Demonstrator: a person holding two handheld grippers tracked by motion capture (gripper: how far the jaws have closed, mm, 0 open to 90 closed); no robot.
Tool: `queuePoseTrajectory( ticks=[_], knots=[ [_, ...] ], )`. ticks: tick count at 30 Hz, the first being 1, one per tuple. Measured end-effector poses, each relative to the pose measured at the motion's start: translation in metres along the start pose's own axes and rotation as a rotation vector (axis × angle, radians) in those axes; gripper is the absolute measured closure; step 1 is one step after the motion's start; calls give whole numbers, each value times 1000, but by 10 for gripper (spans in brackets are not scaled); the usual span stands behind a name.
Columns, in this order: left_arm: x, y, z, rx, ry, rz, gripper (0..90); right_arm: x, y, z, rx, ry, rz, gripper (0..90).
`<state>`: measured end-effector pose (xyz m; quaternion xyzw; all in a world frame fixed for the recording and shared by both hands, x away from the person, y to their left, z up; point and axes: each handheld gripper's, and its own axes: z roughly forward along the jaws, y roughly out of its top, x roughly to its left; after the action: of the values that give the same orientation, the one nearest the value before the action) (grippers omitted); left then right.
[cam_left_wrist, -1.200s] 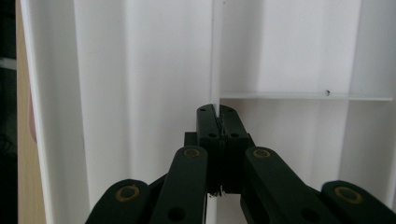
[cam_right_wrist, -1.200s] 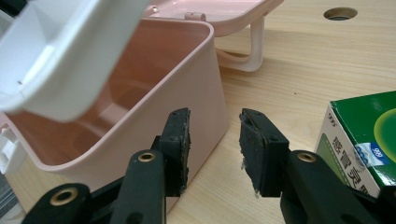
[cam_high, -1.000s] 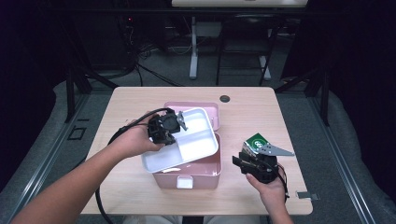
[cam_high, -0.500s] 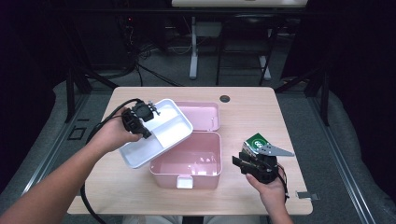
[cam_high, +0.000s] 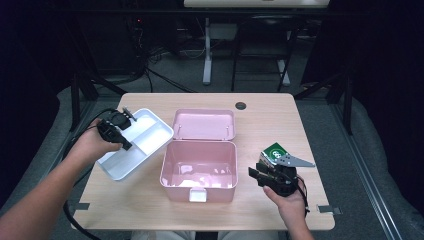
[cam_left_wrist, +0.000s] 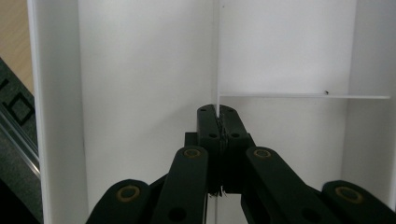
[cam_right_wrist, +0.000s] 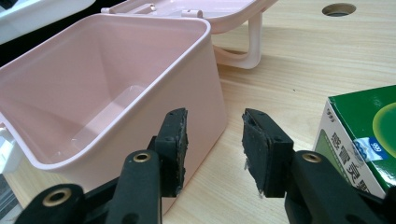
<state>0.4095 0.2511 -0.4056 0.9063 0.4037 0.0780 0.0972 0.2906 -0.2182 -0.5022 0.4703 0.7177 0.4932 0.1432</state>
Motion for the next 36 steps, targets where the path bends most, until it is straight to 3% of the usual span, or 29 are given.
queuePoseTrajectory(
  ticks=[8,29,36],
  knots=[
    [14,-17,21,15,-15,-51,895,0,0,0,0,-3,-2,593],
    [14,-35,117,64,-63,-137,895,0,-1,2,11,-3,2,574],
    [15,-42,129,48,-56,-152,894,0,1,1,31,-20,-11,548]
  ],
)
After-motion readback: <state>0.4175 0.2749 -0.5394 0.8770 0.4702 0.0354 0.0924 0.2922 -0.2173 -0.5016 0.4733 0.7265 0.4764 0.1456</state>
